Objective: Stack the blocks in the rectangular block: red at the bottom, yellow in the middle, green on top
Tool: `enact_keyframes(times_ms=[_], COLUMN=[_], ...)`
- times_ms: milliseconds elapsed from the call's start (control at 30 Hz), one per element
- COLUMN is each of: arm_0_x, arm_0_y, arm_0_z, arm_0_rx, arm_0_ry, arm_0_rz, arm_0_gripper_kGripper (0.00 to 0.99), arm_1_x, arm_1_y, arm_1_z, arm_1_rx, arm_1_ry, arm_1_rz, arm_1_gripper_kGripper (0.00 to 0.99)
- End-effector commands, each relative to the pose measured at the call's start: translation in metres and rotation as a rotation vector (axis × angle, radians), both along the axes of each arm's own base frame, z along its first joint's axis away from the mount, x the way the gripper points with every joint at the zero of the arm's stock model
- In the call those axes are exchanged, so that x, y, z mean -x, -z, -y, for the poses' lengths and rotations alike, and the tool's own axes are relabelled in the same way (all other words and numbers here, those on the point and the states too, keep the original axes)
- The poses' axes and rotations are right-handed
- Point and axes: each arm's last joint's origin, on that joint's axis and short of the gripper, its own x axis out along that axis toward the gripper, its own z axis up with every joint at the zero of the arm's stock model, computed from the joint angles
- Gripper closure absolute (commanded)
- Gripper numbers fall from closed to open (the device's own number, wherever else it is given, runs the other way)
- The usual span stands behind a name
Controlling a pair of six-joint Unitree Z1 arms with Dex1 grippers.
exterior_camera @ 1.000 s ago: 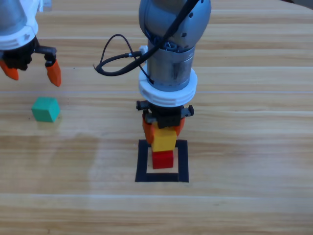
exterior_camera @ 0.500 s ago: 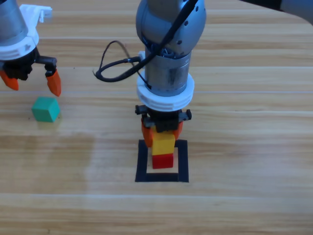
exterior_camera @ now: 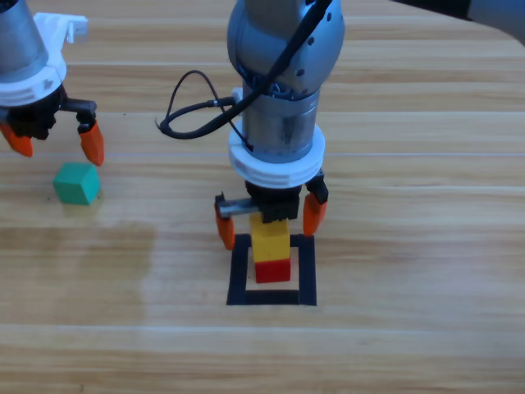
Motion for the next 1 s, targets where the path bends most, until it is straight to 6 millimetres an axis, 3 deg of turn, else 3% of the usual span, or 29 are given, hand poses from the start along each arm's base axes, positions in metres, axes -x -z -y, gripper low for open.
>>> enact_keyframes(times_ms=[33,133,300,433,500,667,867,1000], arm_0_x=[0.001,-0.006,-0.016,-0.021,-0.022,-0.024,-0.027,-0.03], arm_0_y=[0.018,0.032,0.047,0.058,0.062,0.072,0.081,0.092], arm_0_z=[-0.007,-0.006,-0.004,-0.002,-0.001,0.001,0.002,0.003], arm_0_rx=[0.003,-0.012,-0.038,-0.052,-0.055,-0.061,-0.065,-0.067], arm_0_ry=[-0.046,-0.056,-0.06,-0.06,-0.058,-0.055,-0.052,-0.052], arm_0_rz=[-0.025,-0.035,-0.028,-0.04,-0.044,-0.055,-0.062,-0.074], arm_0_gripper_kGripper=[0.004,0.005,0.007,0.007,0.008,0.027,0.067,0.172], arm_1_x=[0.031,0.051,0.073,0.074,0.073,0.097,0.117,0.145], arm_1_y=[-0.079,-0.131,-0.171,-0.161,-0.154,-0.136,-0.122,-0.113], arm_1_z=[0.011,0.024,0.039,0.043,0.057,0.167,0.232,0.269], arm_1_rx=[-0.077,-0.14,-0.175,-0.111,-0.094,-0.458,-0.454,-0.54], arm_1_ry=[-0.032,-0.055,-0.124,-0.225,-0.256,-0.327,-0.383,-0.467], arm_1_rz=[0.128,0.23,0.323,0.33,0.331,0.475,0.519,0.653], arm_1_gripper_kGripper=[0.0,0.0,0.001,0.001,0.002,0.004,0.004,0.002])
